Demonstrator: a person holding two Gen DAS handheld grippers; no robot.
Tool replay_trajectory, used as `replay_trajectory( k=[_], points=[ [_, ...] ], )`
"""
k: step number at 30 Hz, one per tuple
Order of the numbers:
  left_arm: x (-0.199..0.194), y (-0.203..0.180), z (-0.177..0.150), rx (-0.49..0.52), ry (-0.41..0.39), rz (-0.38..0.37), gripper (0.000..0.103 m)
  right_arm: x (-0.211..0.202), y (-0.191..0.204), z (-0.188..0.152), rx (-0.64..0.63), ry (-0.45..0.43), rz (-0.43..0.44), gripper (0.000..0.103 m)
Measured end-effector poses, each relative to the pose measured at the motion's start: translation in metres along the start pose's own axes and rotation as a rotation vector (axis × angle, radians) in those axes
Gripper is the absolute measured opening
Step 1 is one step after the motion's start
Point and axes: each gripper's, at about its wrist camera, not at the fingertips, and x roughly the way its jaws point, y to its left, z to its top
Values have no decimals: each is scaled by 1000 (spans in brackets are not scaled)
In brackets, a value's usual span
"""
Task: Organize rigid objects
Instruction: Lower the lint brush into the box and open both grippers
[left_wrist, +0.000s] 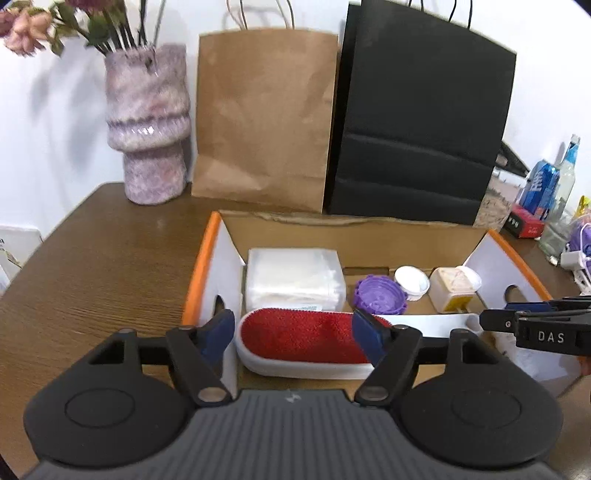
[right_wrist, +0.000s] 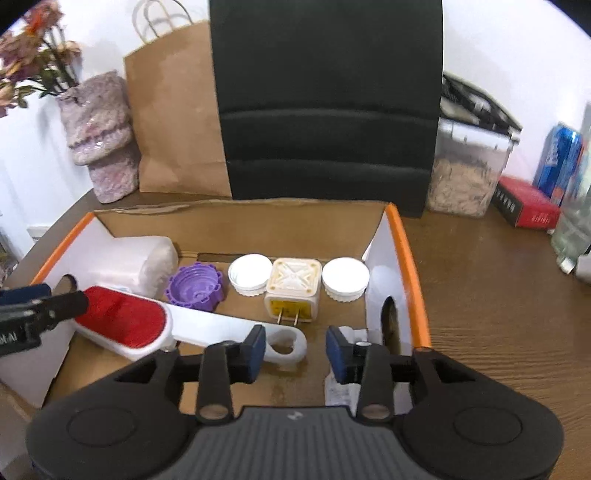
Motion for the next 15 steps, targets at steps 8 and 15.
replay_trajectory(
  k=[8, 15],
  points=[
    [-69, -7, -10, 32, -49, 2, 75, -90, 2, -17, -33, -141, 1, 44],
    [-159, -25, -54, 64, -154, -39, 80, -176, 9, -76, -49, -287, 12, 47]
  ],
)
